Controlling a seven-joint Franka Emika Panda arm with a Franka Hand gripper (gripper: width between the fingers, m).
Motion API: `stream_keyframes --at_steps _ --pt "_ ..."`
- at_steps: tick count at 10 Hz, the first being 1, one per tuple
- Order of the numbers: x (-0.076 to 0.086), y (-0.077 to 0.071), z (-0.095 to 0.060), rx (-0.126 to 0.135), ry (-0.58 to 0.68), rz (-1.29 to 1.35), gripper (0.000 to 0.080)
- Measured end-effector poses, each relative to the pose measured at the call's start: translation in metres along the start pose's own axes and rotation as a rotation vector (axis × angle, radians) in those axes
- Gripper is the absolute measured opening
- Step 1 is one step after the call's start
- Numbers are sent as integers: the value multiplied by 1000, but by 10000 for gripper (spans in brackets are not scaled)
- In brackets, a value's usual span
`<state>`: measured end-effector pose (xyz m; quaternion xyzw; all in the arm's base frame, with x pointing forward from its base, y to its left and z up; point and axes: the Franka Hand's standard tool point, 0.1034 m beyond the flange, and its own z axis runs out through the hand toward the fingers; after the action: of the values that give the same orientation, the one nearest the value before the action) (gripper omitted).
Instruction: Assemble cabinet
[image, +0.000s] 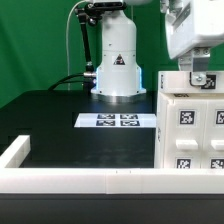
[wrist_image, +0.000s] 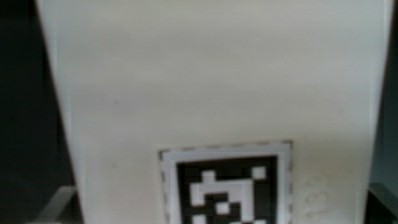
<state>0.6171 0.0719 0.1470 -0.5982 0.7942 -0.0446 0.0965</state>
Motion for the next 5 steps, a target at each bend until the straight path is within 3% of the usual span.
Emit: stream_keyframes --at_steps 3,4,5 --pt "-2 2 1 -6 -16 99 577" --pt "-2 2 1 -6 -17 96 740" --pt "-1 0 0 -2 -21 39 787"
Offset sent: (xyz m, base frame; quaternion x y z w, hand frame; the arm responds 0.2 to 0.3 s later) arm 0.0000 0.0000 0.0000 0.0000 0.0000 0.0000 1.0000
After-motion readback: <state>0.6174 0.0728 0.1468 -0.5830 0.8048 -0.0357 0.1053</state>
